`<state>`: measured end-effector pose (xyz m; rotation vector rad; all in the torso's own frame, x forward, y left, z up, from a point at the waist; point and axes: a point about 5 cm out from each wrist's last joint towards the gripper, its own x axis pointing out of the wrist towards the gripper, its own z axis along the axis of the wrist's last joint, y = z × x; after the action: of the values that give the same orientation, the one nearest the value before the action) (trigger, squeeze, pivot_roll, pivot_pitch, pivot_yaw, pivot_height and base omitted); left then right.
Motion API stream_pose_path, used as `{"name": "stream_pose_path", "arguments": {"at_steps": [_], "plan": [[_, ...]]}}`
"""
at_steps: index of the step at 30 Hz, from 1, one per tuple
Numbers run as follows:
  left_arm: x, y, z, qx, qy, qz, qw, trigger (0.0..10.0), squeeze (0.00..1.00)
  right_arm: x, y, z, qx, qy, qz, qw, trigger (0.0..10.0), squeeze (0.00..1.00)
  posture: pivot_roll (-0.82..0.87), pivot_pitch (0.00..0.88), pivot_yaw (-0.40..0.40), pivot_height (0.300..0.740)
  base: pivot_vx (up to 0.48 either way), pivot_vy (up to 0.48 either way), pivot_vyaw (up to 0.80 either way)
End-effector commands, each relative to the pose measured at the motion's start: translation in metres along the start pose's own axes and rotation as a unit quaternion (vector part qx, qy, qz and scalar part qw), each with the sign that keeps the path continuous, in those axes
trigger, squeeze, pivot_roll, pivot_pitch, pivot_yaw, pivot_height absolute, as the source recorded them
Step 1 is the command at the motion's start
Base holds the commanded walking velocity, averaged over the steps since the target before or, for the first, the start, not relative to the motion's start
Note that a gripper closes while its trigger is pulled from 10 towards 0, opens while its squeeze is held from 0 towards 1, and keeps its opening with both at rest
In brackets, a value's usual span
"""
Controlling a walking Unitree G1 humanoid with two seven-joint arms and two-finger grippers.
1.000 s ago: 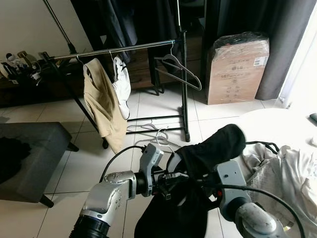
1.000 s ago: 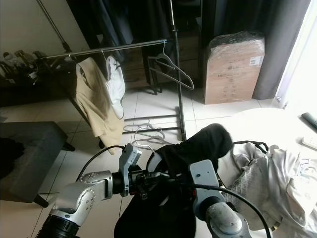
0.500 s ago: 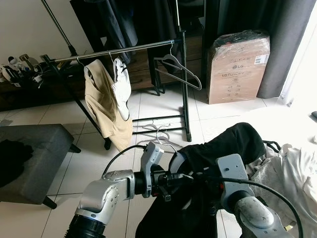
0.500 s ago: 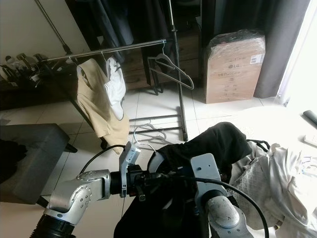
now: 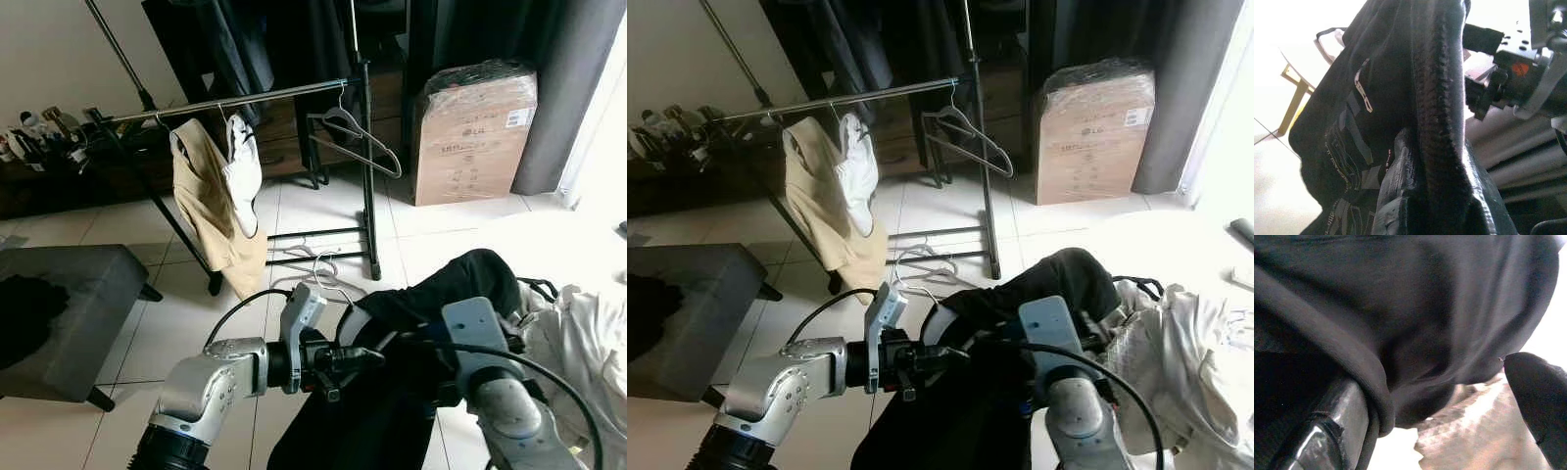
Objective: Hang hanger
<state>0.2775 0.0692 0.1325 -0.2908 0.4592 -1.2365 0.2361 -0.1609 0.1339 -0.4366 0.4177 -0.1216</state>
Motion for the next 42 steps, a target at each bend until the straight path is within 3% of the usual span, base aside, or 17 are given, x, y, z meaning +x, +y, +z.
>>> {"name": "stream_pose_path", "arguments": {"at_steps": [1,8,11,16,20,24,30,32,34,35,38,42], "plan": [[-0.007,-0.003,0.005,0.012,-0.009,-0.003,1.000,10.0,0.00,0.003,-0.013,-0.010,-0.019,0.027,-0.051,0.998,10.0,0.00,-0.27,0.111,0.185,0.740,0.000,0.000,0.00],[-0.011,-0.002,-0.001,0.014,0.014,-0.004,1.000,10.0,0.00,0.004,-0.024,-0.006,-0.009,0.008,-0.091,0.996,10.0,0.00,-0.27,0.113,0.187,0.740,0.000,0.000,0.00],[-0.018,-0.003,-0.010,0.034,0.056,-0.016,0.998,10.0,0.00,0.006,-0.026,-0.002,-0.006,-0.002,-0.109,0.994,10.0,0.00,-0.27,0.113,0.188,0.740,0.000,0.000,0.00],[-0.026,0.000,-0.017,0.053,0.088,-0.006,0.995,10.0,0.00,0.010,-0.027,-0.006,-0.017,0.006,-0.114,0.993,10.0,0.00,-0.26,0.113,0.188,0.740,0.000,0.000,0.00],[-0.039,0.010,-0.027,0.112,0.157,0.035,0.981,10.0,0.00,0.015,-0.036,-0.004,-0.012,-0.001,-0.130,0.991,10.0,0.00,-0.27,0.115,0.188,0.740,0.000,0.000,0.00],[-0.044,0.021,-0.031,0.149,0.189,0.081,0.967,10.0,0.00,0.016,-0.036,-0.001,-0.012,-0.010,-0.125,0.992,10.0,0.00,-0.26,0.116,0.188,0.740,0.000,0.000,0.00],[-0.045,0.028,-0.031,0.183,0.191,0.118,0.957,10.0,0.00,0.018,-0.031,0.001,-0.010,-0.015,-0.117,0.993,10.0,0.00,-0.26,0.117,0.187,0.740,0.000,0.000,0.00],[-0.049,0.032,-0.035,0.208,0.218,0.136,0.944,10.0,0.00,0.018,-0.032,0.001,-0.010,-0.016,-0.117,0.993,10.0,0.00,-0.26,0.118,0.188,0.740,0.000,0.000,0.00],[-0.049,0.032,-0.035,0.208,0.218,0.136,0.944,10.0,0.00,0.018,-0.032,0.001,-0.010,-0.016,-0.117,0.993,10.0,0.00,-0.26,0.118,0.188,0.740,0.000,0.000,0.00],[-0.052,0.036,-0.038,0.223,0.230,0.152,0.935,10.0,0.00,0.018,-0.033,0.002,-0.009,-0.018,-0.119,0.993,10.0,0.00,-0.26,0.117,0.190,0.740,0.000,0.000,0.00],[-0.055,0.040,-0.039,0.236,0.238,0.164,0.928,10.0,0.00,0.019,-0.034,0.003,-0.007,-0.022,-0.120,0.992,10.0,0.00,-0.26,0.118,0.190,0.740,0.000,0.000,0.00],[-0.057,0.044,-0.040,0.310,0.265,0.175,0.896,10.0,0.00,0.020,-0.029,0.009,0.002,-0.035,-0.110,0.993,10.0,0.00,-0.26,0.115,0.190,0.740,0.000,0.000,0.00]]}}
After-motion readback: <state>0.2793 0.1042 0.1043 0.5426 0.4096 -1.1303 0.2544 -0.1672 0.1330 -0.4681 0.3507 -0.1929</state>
